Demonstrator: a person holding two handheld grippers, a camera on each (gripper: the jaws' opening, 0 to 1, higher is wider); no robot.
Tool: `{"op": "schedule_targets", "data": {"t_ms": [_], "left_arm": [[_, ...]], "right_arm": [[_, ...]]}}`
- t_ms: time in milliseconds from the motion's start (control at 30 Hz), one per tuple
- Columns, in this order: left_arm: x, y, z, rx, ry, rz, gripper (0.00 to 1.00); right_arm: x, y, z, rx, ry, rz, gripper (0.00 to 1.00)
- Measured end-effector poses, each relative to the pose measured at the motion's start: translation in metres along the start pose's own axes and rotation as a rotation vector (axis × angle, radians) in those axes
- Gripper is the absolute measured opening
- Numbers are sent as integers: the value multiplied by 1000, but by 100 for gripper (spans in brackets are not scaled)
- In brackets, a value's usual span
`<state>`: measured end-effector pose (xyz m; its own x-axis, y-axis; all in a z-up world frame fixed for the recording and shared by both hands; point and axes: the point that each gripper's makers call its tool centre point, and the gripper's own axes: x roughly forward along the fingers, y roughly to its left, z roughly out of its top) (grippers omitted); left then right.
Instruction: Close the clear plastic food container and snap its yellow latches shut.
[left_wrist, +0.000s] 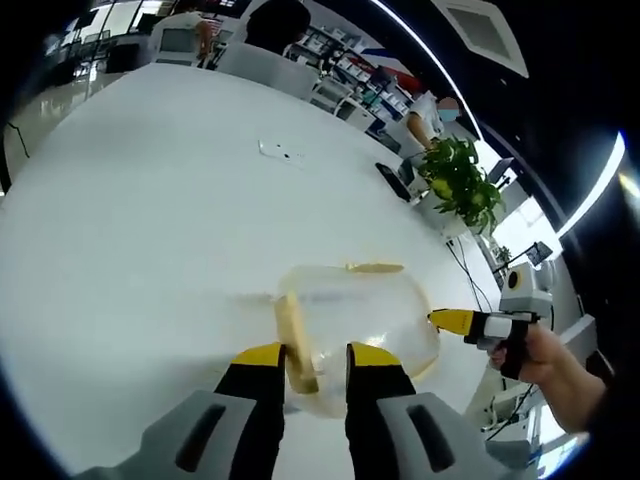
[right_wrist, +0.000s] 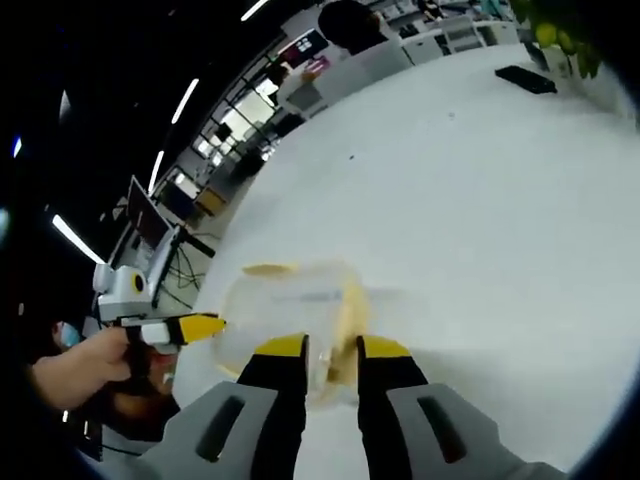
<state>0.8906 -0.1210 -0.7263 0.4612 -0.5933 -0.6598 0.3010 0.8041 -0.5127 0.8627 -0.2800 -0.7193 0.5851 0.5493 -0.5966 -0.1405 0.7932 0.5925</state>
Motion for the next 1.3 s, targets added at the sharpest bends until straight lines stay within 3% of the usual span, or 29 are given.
{"op": "schedule_targets", "data": {"t_ms": [367,733,933,1067,1100,1200,1300], "left_arm": [[-17,-4,-18,2,3,7,16],[-21,-3,-22,23,6,9,17],[-23,-8,-14,226,17,21,18],[-25,-13,-1,332,-2,22,19],[-24,-22,4,371,-19,-16,18],[-22,-35,11,469,-24,-42,18],[-16,-55,11,589,-4,-109,15]], "right_arm": [[-9,12,-18,-8,17,-8,15],[-12,14,-24,-28,26,-6,17],[-12,21,-20,-139,33,-12,22],[-13,21,2,-233,-21,-50,22],[-12,24,7,-259,-29,-47,21],[-9,33,17,-301,-45,-22,19],[0,50,18,-354,-27,53,15]]}}
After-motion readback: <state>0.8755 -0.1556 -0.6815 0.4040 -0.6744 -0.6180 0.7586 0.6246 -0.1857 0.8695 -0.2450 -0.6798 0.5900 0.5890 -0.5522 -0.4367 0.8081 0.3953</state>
